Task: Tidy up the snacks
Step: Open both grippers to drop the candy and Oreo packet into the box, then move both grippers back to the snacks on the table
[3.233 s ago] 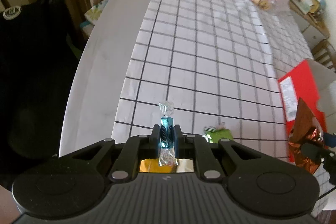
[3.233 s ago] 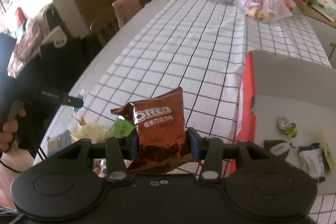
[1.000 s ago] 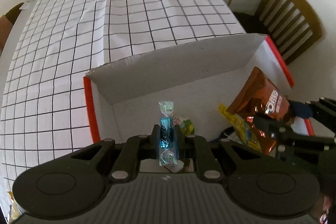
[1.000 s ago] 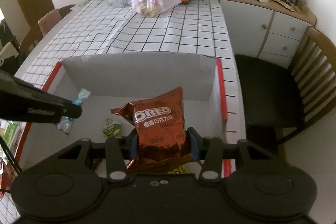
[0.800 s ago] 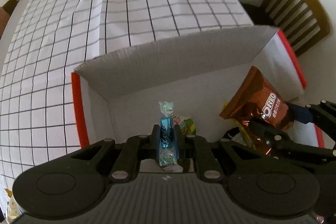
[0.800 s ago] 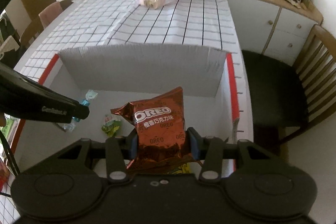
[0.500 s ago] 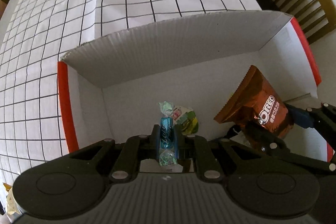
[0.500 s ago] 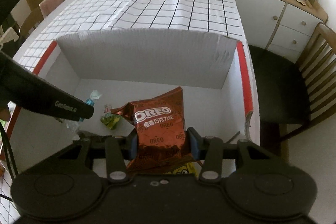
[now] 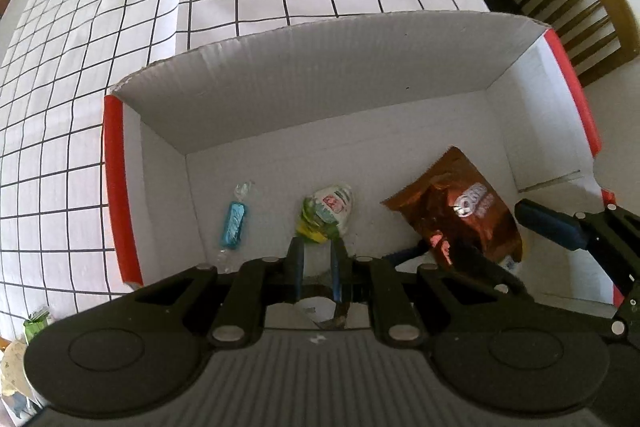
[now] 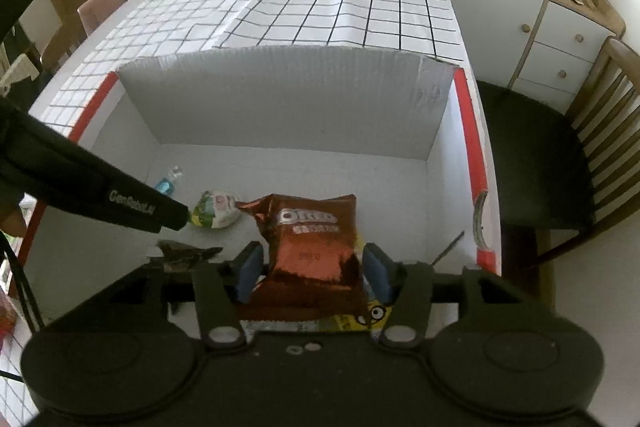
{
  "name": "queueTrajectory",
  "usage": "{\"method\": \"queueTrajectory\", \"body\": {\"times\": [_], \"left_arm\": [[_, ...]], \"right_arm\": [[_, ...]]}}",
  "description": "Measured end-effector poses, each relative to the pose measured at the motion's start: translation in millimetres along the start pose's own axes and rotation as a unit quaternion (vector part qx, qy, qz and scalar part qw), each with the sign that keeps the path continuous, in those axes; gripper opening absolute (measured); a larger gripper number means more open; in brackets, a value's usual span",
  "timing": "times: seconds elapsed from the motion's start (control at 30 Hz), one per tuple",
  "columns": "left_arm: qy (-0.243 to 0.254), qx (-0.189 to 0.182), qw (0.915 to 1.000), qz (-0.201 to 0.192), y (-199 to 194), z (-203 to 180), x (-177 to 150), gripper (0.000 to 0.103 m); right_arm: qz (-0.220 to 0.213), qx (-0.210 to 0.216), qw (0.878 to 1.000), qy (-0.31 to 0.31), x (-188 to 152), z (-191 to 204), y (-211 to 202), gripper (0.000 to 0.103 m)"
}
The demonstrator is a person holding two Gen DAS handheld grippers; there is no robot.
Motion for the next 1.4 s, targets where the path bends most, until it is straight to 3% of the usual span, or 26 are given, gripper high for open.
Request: {"method": "queueTrajectory", "body": {"times": [0.23, 0.47, 0.97, 1.13, 1.4], "left_arm": [[-0.008, -0.01, 0.9996, -0.026, -24.5, 1.1, -10.2, 0.014], [-0.012, -0.023, 0.9977, -0.063, -55.0, 2.0, -21.3, 0.028], [-0.019, -0.041, 0.9879, -0.148, -114.0, 20.4, -56.2, 0.032], [-0.02, -0.042, 0.9827, -0.179, -134.2, 34.6, -70.4, 0.054], [-0.019, -0.049, 0.9754, -0.214, -160.4, 66.6, -97.0, 0.065]], "right_arm": [[-0.021, 0.009, 1.0, 0.006, -0.1, 1.3, -22.3, 0.063], [-0.047, 0.02, 0.999, 0.018, -0.8, 0.3, -49.4, 0.074], [-0.1, 0.066, 0.993, 0.014, 1.0, 28.4, -102.9, 0.09], [-0.115, 0.075, 0.99, 0.017, -1.7, 42.3, -116.8, 0.094], [-0.139, 0.081, 0.987, 0.02, -7.9, 78.2, -134.2, 0.102]]}}
Point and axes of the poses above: each gripper's, at about its wrist camera, not at the fingertips, and y roughly the way its jaws point, z to its left, x to its top, the point moved 3 cm from there along y, roughly the way its jaws point, and after that the axes turned 7 degrees about -z, right-handed, at the moved point
